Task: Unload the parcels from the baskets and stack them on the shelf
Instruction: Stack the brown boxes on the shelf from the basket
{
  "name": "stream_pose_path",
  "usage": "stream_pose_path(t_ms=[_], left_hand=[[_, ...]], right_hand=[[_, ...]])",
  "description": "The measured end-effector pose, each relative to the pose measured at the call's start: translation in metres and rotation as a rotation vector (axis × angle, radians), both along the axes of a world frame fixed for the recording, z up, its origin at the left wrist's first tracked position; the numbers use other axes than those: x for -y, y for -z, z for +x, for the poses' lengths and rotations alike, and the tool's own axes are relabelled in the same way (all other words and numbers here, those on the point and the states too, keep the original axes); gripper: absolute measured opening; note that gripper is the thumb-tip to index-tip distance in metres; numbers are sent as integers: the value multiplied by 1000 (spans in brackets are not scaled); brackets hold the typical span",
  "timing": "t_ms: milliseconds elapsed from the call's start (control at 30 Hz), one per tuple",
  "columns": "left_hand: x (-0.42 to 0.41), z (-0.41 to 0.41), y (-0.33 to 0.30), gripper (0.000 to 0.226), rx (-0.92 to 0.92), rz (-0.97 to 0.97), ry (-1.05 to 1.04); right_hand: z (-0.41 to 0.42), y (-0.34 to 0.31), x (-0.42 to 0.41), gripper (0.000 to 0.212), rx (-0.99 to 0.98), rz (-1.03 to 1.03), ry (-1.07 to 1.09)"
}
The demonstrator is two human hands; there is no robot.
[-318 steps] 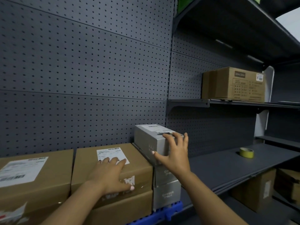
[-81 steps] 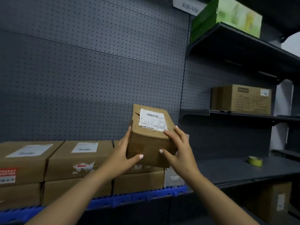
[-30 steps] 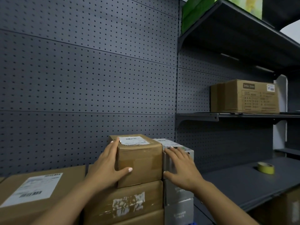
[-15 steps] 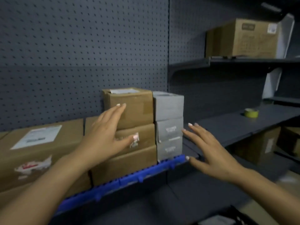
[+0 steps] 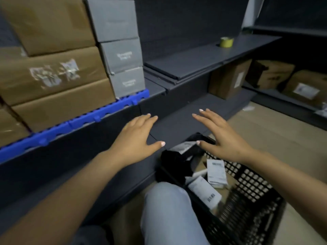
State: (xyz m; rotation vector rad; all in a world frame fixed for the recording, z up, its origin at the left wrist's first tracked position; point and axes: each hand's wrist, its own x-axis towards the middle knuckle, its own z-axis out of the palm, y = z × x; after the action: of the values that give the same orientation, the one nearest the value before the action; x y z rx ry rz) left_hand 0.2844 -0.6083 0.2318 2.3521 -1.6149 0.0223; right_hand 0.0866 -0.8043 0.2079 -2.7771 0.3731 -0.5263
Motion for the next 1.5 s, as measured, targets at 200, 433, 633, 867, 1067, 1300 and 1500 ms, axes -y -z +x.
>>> stream_pose_path(t_ms=[200, 433, 633, 867, 1067, 1300, 1500], left_hand=[[46, -52, 66, 82, -112, 89, 82], [74, -87, 127, 83, -159, 248, 109], [89, -96, 167, 84, -186, 351, 95], [98, -87, 204, 88, -158, 409, 71], [98, -76, 218, 91, -120, 300, 105], [96, -36, 216, 100, -105, 153, 36], [106, 5, 236, 107, -188, 328, -51]], right_hand=[[-50, 57, 15, 74, -80, 101, 128], [-93, 111, 22, 76, -215, 158, 219], [-114, 167, 24, 77, -338, 216, 287], [-111, 210, 32, 80, -454, 334, 380], [-79, 226, 38, 81, -507, 354, 368], [-15, 217, 54, 84, -399, 329, 301], [31, 217, 62, 91, -406, 429, 295]])
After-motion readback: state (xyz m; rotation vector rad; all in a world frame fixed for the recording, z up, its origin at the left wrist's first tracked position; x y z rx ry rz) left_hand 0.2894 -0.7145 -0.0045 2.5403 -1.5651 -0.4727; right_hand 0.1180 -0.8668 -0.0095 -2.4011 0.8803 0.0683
